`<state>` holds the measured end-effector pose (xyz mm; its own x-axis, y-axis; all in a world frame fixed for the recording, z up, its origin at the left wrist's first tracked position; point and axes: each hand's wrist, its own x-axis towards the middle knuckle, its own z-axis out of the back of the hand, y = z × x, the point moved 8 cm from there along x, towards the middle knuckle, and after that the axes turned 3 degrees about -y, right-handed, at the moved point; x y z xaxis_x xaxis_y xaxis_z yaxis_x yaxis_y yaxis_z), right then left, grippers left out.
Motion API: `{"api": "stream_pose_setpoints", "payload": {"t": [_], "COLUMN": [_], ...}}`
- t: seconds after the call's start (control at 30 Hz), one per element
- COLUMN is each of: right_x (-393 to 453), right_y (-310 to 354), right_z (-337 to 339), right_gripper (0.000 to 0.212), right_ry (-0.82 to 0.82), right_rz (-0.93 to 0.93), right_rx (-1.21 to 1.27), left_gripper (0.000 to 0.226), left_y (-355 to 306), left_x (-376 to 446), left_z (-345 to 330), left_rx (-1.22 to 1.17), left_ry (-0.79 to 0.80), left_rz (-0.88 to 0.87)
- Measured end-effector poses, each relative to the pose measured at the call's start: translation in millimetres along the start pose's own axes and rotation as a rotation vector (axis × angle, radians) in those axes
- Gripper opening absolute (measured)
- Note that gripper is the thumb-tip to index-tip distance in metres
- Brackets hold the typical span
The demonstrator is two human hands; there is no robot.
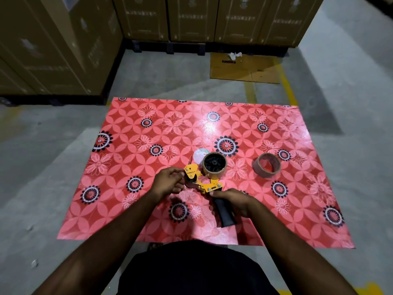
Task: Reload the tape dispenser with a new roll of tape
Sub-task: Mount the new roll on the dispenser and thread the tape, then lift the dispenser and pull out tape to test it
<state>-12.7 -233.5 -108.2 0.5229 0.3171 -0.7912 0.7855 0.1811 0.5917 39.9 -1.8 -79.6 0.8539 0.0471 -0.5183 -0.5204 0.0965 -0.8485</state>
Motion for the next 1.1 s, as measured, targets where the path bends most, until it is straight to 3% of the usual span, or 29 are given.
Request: {"api": "stream_pose_setpoints", "payload": {"t": [0.13, 0.27, 0.4, 0.6, 0.9, 1.1], "right_x": [-1, -4, -11, 0, -6, -23], "right_y": [-4, -11, -17, -23, -3, 26], "right_z": [-21, -38, -49, -48, -55, -72], "right_gripper": [0.064, 0.094, 0.118, 0.128, 0.122, 0.081], "right_ry": [0.267, 0.496, 0.62, 0.516, 0.418, 0.359], "right_rz": [-0.085, -0.13, -0.132, -0.107, -0.053, -0.009], "right_rx": [0.258, 0.446, 0.477, 0.549, 0.565, 0.484], "left_gripper": [0.011, 0.011, 0.013, 0.014, 0.015, 0.02], "left_y": [-4, -6, -7, -3, -19, -39], "left_x": [-2, -1, 0, 5, 1, -3], "left_z": [-1, 0, -3, -1, 23, 37], "left_rx": [0.012, 0.035, 0.032, 0.054, 0.083, 0.131], "left_ry": [0.016, 0.012, 0.047, 0.057, -0.107, -0.163], "left_rz": [-0.005, -0.029, -0.029, -0.026, -0.149, -0.226]}}
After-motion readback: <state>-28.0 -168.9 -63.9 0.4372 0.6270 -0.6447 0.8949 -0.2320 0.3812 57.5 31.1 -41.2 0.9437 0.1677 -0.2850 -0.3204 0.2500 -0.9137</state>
